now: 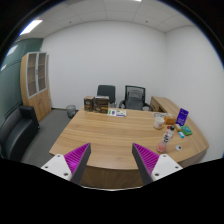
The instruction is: Pour water
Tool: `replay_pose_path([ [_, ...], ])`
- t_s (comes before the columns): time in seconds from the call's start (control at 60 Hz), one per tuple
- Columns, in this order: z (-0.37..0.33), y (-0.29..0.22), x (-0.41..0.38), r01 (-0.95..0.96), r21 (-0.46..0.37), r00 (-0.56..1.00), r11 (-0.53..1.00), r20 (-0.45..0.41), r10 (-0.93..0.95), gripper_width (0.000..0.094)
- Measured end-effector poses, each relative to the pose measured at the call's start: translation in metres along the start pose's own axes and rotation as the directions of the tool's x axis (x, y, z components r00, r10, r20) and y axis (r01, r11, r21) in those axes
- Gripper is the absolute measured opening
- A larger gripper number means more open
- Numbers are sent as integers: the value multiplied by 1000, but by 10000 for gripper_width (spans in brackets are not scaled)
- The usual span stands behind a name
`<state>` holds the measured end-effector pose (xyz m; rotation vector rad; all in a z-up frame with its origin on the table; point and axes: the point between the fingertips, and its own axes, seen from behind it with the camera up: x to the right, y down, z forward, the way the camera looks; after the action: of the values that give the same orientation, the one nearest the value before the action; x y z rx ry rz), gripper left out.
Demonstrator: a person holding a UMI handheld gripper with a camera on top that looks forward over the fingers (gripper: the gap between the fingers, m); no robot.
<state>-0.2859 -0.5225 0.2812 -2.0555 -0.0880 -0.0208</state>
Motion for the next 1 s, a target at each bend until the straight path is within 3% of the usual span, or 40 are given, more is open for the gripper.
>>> replay_pose_path([
  [0.267, 14, 44, 49, 2, -44, 998, 999, -59, -5, 855],
  [0.65, 95, 109, 233, -63, -70, 977, 996, -208, 47, 857],
  [0.833, 174, 98, 303, -47, 12, 981, 999, -189, 48, 858],
  [1.0, 247, 101, 339, -80, 31, 989, 996, -125, 84, 848],
])
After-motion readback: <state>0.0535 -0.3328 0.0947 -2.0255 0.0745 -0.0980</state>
